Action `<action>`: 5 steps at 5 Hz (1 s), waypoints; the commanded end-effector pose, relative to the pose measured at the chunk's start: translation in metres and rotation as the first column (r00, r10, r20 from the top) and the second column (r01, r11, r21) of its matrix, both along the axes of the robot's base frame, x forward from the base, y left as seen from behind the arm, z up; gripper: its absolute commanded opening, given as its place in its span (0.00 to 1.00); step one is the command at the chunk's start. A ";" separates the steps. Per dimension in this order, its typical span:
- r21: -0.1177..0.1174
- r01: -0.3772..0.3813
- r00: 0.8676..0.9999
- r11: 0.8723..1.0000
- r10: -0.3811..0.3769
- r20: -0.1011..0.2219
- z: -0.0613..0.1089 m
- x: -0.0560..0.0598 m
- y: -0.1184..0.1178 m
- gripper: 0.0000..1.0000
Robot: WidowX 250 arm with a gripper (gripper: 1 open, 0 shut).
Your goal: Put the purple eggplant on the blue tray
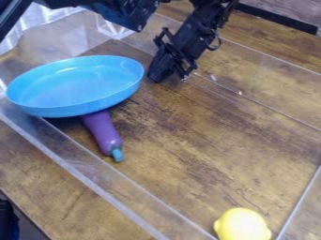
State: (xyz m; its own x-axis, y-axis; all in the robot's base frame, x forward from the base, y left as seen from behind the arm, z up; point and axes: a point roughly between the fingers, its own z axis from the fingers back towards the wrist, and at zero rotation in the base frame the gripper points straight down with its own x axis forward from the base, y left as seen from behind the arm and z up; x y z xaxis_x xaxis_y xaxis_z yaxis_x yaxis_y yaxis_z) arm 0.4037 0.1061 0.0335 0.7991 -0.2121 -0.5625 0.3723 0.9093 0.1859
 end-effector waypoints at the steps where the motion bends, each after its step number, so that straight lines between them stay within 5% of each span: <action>1: 0.005 0.016 0.996 1.000 -0.016 0.088 0.024 0.012 0.013 0.00; 3: -0.007 0.066 0.994 0.998 -0.065 0.084 0.005 0.022 0.030 0.00; 5: -0.012 0.036 0.996 0.999 -0.035 0.076 0.017 0.019 0.020 0.00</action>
